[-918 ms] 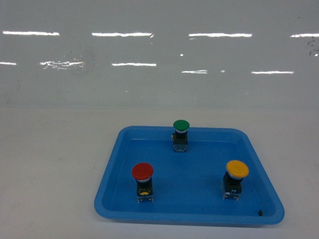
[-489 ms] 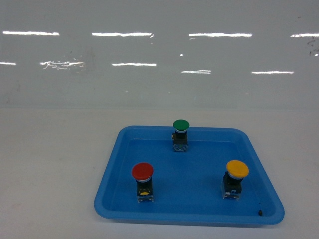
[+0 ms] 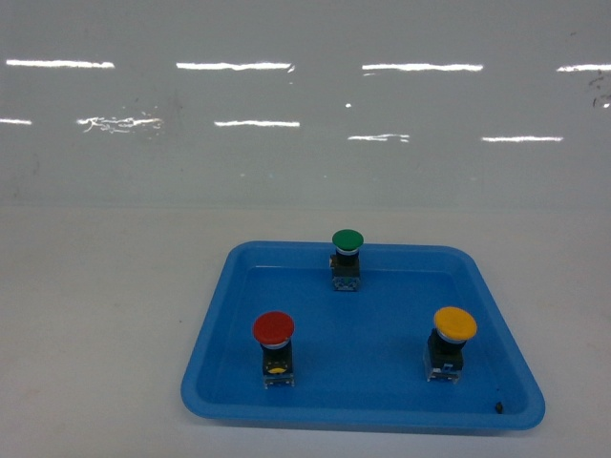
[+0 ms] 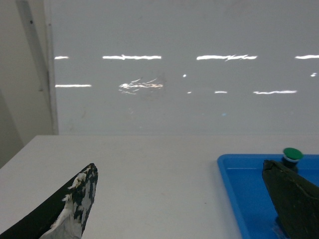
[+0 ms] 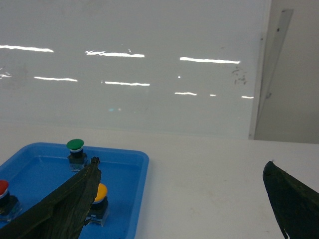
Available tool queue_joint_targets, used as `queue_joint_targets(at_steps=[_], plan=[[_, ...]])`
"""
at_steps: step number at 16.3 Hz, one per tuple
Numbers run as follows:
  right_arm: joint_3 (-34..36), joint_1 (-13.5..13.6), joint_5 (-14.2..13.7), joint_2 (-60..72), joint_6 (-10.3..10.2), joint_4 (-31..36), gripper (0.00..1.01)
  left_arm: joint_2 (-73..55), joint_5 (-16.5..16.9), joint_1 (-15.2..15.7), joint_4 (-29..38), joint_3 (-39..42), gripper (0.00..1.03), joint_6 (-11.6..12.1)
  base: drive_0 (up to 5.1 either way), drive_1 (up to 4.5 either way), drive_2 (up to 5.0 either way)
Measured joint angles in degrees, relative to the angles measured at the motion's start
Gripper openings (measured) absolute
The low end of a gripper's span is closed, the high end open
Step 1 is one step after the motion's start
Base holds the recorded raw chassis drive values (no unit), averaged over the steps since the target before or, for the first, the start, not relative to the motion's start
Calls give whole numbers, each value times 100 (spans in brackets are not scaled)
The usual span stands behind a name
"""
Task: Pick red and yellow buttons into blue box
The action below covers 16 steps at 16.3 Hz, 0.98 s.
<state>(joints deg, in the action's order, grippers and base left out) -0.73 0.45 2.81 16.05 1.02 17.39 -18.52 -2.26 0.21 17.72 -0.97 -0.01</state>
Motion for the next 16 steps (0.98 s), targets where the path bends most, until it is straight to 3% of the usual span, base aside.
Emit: queue_joint_targets(at_steps=[2,5,8,10,12,16], plan=[[-37,144,136,1567,44,1320,98,-1526,-170,-85,1034,-396,98,9,0,0,0],[-688,310,420,3998,96,2763,98,-3390,-334,-496,1552,-1469,98,208,0,0,0],[-1764,647,855,5799,55,2363,98,-4887,-629,-837,1631,-2343,98,584,0,0,0],[-2339,949,970,6570,52,2190,98,-5525,-715,-905,1714,-2719,98,669,0,0,0],[-2299,1165,892,6747,94,2378,98,-5740,-673,-859,1700,-2688,98,647,0,0,0],[-2291,1156,857,6747,118,2404,98,-5707,-669,-859,1744,-2688,98,647,0,0,0]])
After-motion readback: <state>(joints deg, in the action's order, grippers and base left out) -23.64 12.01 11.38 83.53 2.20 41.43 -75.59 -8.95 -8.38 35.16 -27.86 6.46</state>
